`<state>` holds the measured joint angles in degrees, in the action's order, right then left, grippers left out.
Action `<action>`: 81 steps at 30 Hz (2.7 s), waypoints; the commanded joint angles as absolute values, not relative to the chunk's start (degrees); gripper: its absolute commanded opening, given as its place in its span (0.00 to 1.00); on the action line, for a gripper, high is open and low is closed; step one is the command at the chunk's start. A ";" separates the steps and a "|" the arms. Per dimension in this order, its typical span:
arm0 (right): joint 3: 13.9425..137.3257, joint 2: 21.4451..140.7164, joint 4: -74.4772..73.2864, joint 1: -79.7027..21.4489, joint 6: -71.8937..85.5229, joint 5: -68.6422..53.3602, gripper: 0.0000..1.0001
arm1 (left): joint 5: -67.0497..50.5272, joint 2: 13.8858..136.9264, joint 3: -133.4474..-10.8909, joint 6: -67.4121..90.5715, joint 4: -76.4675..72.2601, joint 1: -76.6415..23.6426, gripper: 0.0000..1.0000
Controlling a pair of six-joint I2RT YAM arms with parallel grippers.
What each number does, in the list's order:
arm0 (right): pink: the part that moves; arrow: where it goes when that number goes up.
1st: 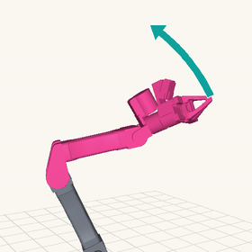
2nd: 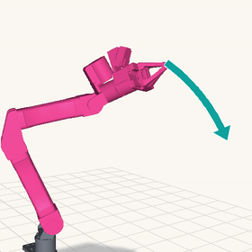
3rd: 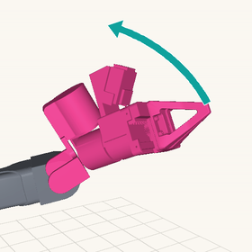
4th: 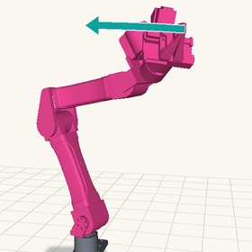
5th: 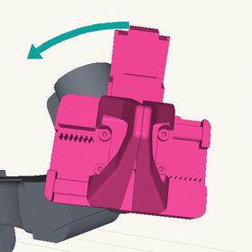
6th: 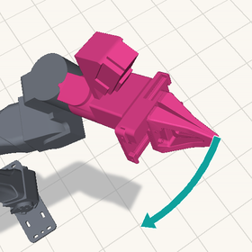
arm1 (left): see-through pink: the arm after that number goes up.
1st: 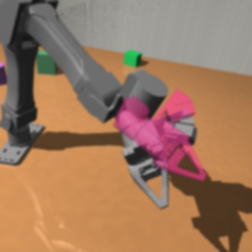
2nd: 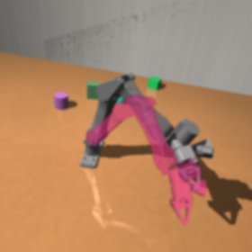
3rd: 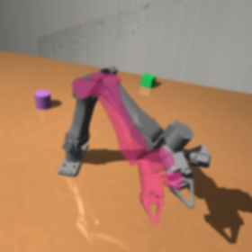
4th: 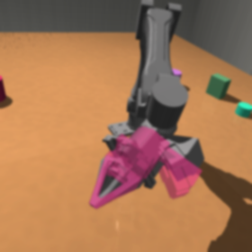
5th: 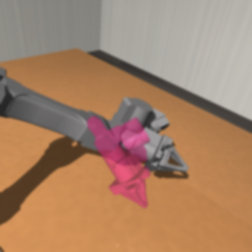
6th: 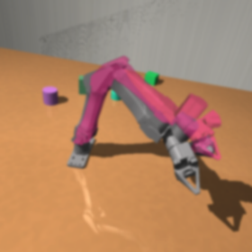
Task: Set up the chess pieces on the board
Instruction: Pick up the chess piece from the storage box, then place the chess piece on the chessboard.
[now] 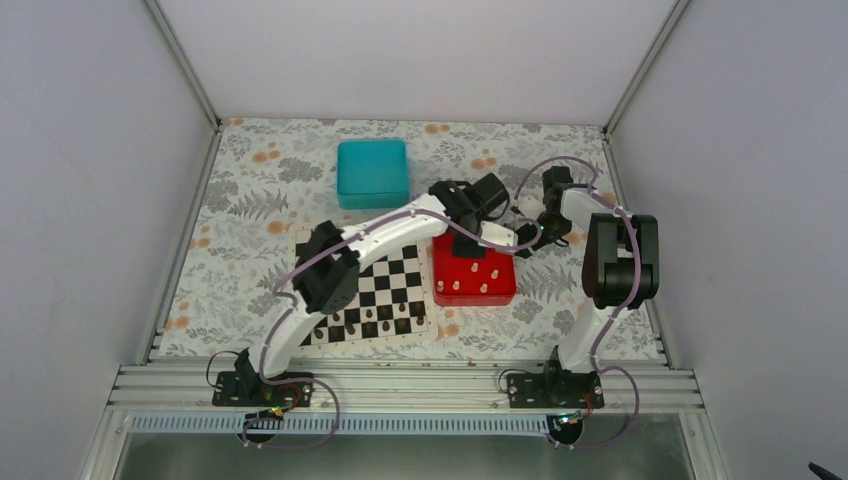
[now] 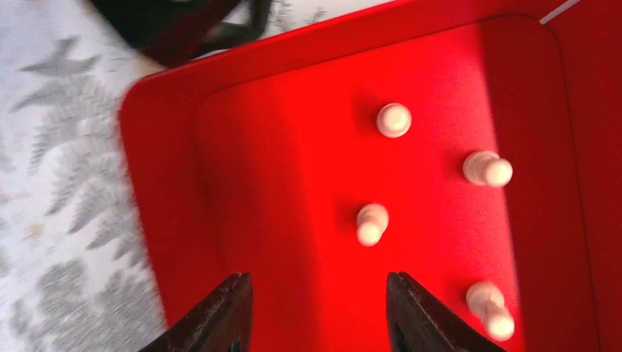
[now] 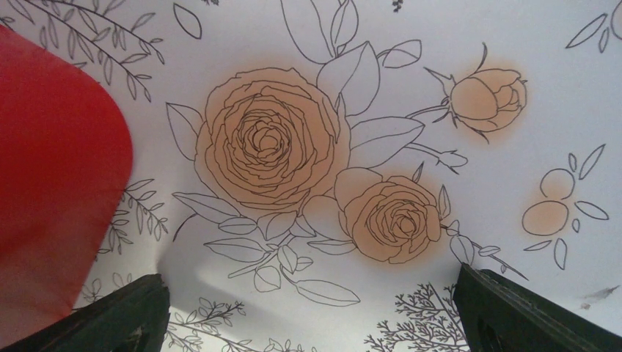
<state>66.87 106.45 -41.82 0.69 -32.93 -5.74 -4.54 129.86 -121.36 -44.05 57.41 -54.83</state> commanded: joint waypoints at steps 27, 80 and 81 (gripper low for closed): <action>65.99 107.07 -42.73 0.09 -33.71 -7.21 1.00 | -2.23 140.83 -125.23 -44.74 56.56 -57.22 0.41; 65.85 107.29 -42.88 0.18 -33.33 -6.18 1.00 | 3.83 100.30 -89.33 -44.56 53.84 -35.42 0.10; 65.85 107.38 -42.96 0.18 -33.31 -6.10 1.00 | 3.46 97.73 -86.89 -44.63 53.33 -33.55 0.10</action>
<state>66.87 106.45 -41.80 0.69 -33.17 -5.69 2.17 103.94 -95.88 -45.21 55.00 -39.35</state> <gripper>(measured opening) 0.995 0.102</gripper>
